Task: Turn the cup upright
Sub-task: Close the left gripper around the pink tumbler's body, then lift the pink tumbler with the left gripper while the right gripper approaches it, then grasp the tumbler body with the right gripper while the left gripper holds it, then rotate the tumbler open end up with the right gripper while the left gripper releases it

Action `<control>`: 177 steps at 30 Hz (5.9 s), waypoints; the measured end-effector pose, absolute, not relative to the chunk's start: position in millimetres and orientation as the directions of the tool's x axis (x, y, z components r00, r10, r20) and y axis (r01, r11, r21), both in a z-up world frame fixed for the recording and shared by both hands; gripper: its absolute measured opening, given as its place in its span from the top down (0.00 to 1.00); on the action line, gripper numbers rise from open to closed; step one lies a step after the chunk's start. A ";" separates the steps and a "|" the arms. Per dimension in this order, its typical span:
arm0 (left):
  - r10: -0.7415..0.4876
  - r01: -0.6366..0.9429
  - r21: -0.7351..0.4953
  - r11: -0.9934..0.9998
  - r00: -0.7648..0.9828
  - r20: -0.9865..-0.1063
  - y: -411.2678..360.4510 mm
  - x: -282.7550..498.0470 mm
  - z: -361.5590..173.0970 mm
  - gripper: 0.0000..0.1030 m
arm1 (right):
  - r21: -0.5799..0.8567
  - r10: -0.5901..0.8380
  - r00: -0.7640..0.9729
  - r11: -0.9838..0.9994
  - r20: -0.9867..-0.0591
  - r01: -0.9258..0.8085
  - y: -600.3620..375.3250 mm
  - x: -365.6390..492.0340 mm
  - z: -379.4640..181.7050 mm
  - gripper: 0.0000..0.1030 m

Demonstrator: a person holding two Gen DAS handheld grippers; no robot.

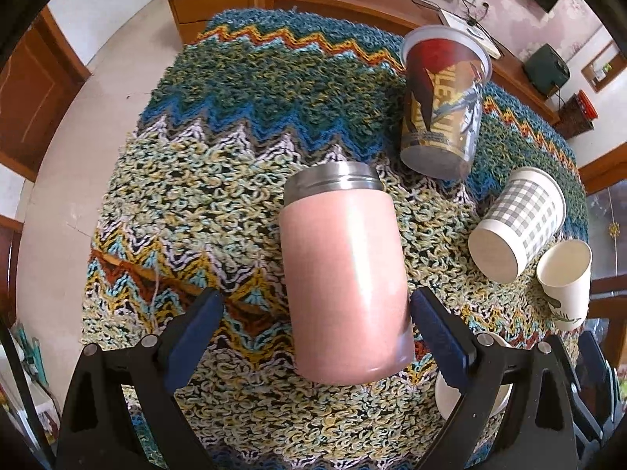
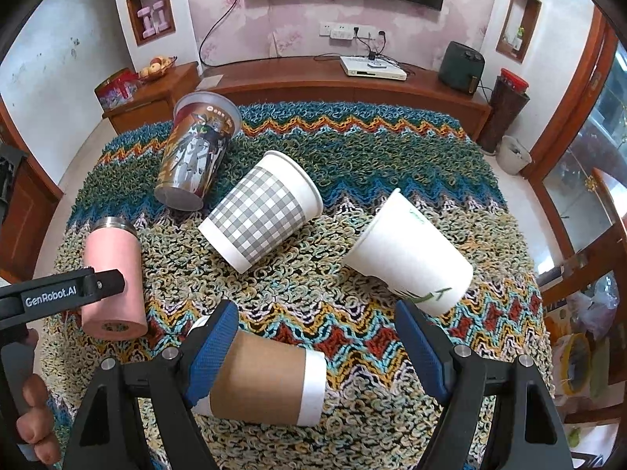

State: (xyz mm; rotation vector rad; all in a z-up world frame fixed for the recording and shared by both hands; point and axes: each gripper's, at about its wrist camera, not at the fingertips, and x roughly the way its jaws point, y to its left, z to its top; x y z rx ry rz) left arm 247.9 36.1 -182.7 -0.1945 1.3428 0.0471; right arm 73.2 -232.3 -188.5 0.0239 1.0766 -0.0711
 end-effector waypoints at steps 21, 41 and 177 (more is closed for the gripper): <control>-0.140 -0.099 -0.148 0.984 0.085 -0.987 5.3 274.5 -203.0 0.32 | 0.025 -0.006 0.441 0.998 -0.897 0.064 -241.5 81.1 -200.5 0.20; -0.136 -0.035 -0.142 0.989 0.130 -0.982 -2.4 91.6 -189.8 0.32 | 0.054 0.043 0.453 0.998 -0.891 0.011 -246.9 2.8 -178.7 0.20; -0.233 0.132 -0.201 0.971 0.310 -0.922 -62.9 -127.0 -204.5 0.08 | 0.276 0.343 0.357 0.934 -0.869 -0.226 -150.6 -25.2 -234.2 0.32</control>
